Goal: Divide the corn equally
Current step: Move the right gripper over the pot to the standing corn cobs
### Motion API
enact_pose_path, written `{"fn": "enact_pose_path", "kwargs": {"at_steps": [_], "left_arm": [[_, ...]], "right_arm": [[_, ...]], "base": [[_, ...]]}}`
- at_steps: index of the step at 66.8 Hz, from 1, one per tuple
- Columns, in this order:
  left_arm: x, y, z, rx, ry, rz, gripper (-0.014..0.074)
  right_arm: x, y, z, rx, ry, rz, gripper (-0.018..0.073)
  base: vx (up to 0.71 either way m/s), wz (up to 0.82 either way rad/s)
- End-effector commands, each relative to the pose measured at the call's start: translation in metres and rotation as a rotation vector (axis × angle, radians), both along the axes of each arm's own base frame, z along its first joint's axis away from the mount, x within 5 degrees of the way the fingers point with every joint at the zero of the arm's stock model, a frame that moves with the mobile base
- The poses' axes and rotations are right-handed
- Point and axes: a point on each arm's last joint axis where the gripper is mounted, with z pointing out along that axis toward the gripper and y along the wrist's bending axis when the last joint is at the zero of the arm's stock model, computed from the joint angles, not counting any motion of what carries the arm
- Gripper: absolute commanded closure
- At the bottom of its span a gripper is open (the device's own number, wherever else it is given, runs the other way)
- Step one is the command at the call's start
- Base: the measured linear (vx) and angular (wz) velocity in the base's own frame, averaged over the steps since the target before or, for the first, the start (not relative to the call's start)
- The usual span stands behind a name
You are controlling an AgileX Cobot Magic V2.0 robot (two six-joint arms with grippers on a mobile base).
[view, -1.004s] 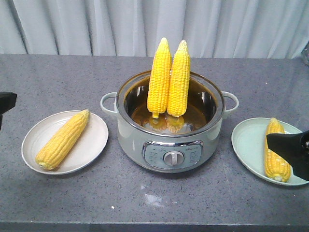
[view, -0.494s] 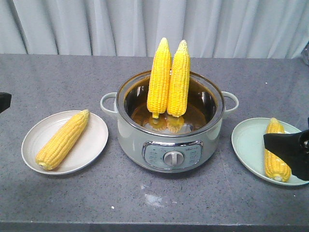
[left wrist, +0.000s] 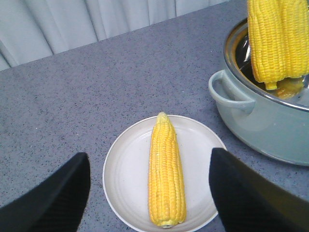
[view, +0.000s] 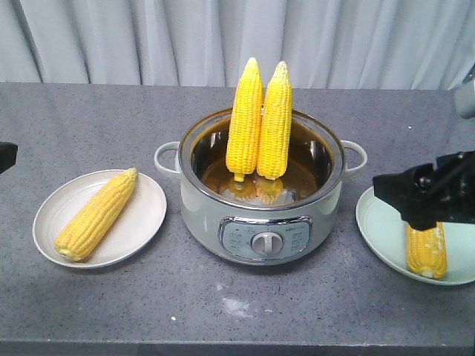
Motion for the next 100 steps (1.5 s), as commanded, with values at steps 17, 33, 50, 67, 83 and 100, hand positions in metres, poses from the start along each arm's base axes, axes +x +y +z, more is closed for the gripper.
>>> {"fn": "enact_pose_path", "kwargs": {"at_steps": [17, 33, 50, 67, 83, 100], "left_arm": [[-0.001, -0.001, 0.015, -0.035, -0.089, -0.003, 0.0094], [-0.001, -0.001, 0.015, -0.035, -0.089, -0.003, 0.0094], [-0.001, -0.001, 0.015, -0.035, -0.089, -0.003, 0.0094], [-0.001, -0.001, 0.015, -0.035, -0.089, -0.003, 0.0094], [-0.001, -0.001, 0.015, -0.035, -0.089, -0.003, 0.0094], [-0.001, -0.001, 0.015, -0.035, -0.089, -0.003, 0.0094]], "right_arm": [[0.079, 0.023, 0.029, 0.009, -0.077, 0.053, -0.0031], [0.137, 0.042, 0.028, 0.037, -0.063, 0.099, -0.0031], [0.189, 0.062, 0.015, 0.107, -0.037, 0.149, -0.0031], [0.226, 0.069, 0.002, 0.097, -0.036, 0.155, -0.0031], [0.242, 0.075, -0.004, 0.073, -0.034, 0.203, 0.0052], [0.242, 0.077, -0.005, 0.070, -0.024, 0.224, 0.0290]], "base": [[0.00, 0.00], [0.00, 0.00], [0.00, 0.00], [0.00, 0.00], [0.00, 0.00], [0.00, 0.00]]}}
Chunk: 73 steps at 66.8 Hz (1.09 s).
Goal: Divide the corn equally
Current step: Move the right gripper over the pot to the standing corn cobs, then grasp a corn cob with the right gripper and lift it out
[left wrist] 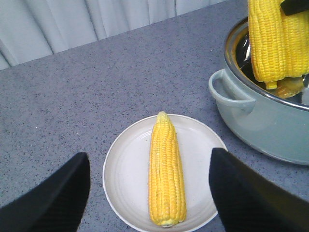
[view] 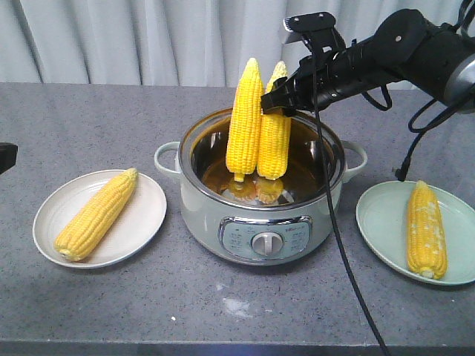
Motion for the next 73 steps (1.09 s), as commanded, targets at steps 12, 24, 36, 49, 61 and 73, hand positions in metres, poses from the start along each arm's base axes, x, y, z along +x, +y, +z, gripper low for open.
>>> {"fn": "enact_pose_path", "kwargs": {"at_steps": [12, 24, 36, 49, 61, 73], "left_arm": [[0.000, -0.001, 0.015, -0.036, -0.091, -0.003, 0.0094], [0.000, -0.001, 0.015, -0.036, -0.091, -0.003, 0.0094], [0.000, -0.001, 0.015, -0.036, -0.091, -0.003, 0.0094], [0.000, -0.001, 0.015, -0.036, -0.091, -0.003, 0.0094], [0.000, -0.001, 0.015, -0.036, -0.091, -0.003, 0.0094], [0.000, -0.001, 0.015, -0.036, -0.091, -0.003, 0.0094]], "right_arm": [[-0.008, -0.005, 0.045, 0.037, -0.158, -0.020, 0.0419], [-0.020, -0.010, 0.067, 0.003, -0.225, -0.019, 0.0449], [-0.038, -0.015, 0.094, 0.003, -0.281, -0.014, 0.0447], [-0.063, -0.020, 0.123, 0.012, -0.333, -0.001, 0.0447], [-0.096, -0.025, 0.149, 0.011, -0.340, 0.040, 0.0447], [-0.139, -0.032, 0.172, 0.035, -0.284, 0.066, 0.0447]], "base": [[0.00, 0.00], [0.00, 0.00], [0.00, 0.00], [0.00, 0.00], [0.00, 0.00], [0.00, 0.00]]}}
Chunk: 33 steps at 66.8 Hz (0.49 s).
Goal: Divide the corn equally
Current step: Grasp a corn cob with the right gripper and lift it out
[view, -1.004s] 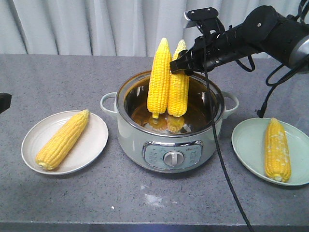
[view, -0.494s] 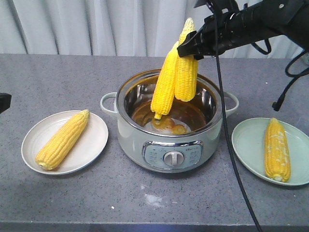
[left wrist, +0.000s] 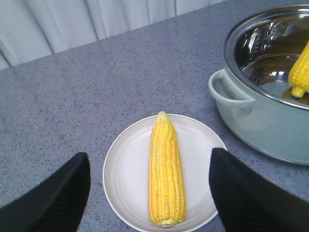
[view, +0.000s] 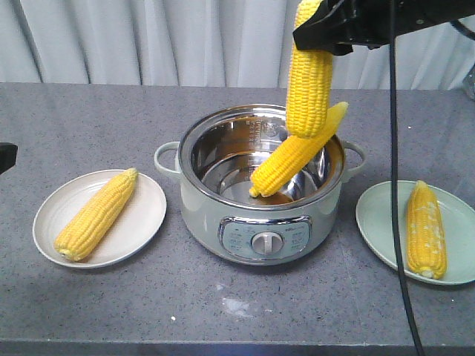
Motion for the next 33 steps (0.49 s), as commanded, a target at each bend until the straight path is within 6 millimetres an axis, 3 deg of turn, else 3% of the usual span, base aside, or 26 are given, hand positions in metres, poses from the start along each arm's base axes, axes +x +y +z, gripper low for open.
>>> {"fn": "enact_pose_path", "kwargs": {"at_steps": [1, 7, 13, 33], "left_arm": [[0.000, -0.001, 0.015, -0.036, -0.091, -0.003, 0.0094], [0.000, -0.001, 0.015, -0.036, -0.091, -0.003, 0.0094], [0.000, -0.001, 0.015, -0.036, -0.091, -0.003, 0.0094], [0.000, -0.001, 0.015, -0.036, -0.091, -0.003, 0.0094]], "right_arm": [[-0.035, -0.008, 0.038, 0.048, -0.083, 0.004, 0.0447], [-0.062, -0.011, 0.049, 0.066, -0.093, 0.030, 0.0447], [-0.083, -0.016, 0.045, 0.088, -0.110, 0.018, 0.0447], [-0.142, -0.035, 0.004, 0.089, -0.120, -0.042, 0.0447]], "base": [[0.00, 0.00], [0.00, 0.00], [0.00, 0.00], [0.00, 0.00]]}}
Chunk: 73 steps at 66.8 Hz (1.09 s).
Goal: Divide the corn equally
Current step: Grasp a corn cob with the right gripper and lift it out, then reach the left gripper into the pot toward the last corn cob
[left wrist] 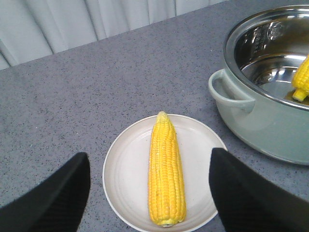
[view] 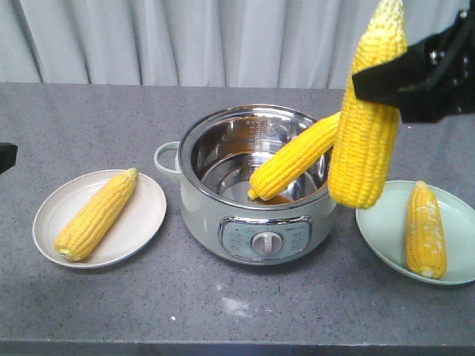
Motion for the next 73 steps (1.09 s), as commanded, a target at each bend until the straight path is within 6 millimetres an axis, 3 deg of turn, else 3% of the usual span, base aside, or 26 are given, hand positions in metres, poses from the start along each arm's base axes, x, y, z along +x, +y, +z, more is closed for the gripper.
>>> {"fn": "enact_pose_path", "kwargs": {"at_steps": [1, 18, 32, 55, 73], "left_arm": [[0.000, -0.001, 0.015, -0.036, -0.091, -0.003, 0.0094], [0.000, -0.001, 0.015, -0.036, -0.091, -0.003, 0.0094], [0.000, -0.001, 0.016, -0.040, -0.108, -0.003, 0.0094], [0.002, -0.002, 0.018, -0.073, -0.123, 0.005, 0.0094], [0.032, -0.014, -0.002, 0.014, -0.038, -0.090, 0.0051]], "right_arm": [[-0.018, -0.006, 0.004, 0.056, -0.091, -0.034, 0.0447], [-0.051, -0.014, -0.022, 0.060, -0.080, -0.046, 0.0447], [-0.069, -0.018, -0.025, 0.062, -0.105, -0.042, 0.0447], [-0.072, -0.019, -0.023, 0.064, -0.115, -0.042, 0.0447], [-0.072, -0.019, -0.023, 0.064, -0.115, -0.041, 0.0447]], "base": [[0.00, 0.00], [0.00, 0.00], [0.00, 0.00], [0.00, 0.00], [0.00, 0.00]]}}
